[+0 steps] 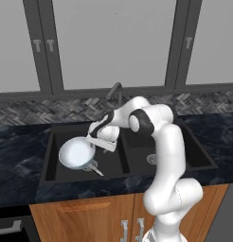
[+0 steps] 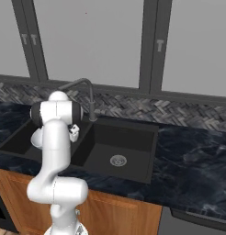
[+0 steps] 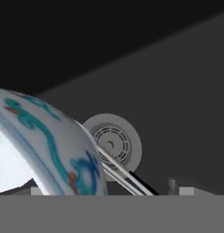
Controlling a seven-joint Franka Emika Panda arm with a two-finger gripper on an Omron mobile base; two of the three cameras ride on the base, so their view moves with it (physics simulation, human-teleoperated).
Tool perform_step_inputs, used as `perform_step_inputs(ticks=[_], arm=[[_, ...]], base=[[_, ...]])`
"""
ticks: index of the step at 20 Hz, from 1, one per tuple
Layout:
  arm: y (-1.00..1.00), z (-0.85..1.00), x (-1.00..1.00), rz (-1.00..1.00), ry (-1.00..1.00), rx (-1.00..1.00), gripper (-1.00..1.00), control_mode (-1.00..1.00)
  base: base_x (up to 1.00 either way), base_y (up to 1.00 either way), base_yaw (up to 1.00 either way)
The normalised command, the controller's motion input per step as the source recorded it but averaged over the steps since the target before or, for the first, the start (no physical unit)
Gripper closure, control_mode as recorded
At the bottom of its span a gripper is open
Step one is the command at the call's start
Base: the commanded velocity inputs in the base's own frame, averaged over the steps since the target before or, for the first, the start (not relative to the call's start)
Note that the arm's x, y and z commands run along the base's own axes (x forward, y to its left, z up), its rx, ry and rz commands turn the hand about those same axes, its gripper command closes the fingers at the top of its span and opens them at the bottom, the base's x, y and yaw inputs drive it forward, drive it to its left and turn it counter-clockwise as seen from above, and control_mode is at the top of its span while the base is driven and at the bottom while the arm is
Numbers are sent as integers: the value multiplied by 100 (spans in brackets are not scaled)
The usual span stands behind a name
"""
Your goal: Pick the strainer and bowl and place them in the sink. Then turn on the water.
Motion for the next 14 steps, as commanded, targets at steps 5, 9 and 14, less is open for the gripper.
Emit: perform_step_inputs(ticks=[5,9,14], arm=[[0,38,-11,0,-1,0,-100,-100],[-8,46,-15,0,-1,0,-100,-100],[-34,31,-31,0,-1,-2,-100,-100]], base=[[0,0,0],[0,0,0],[0,0,0]])
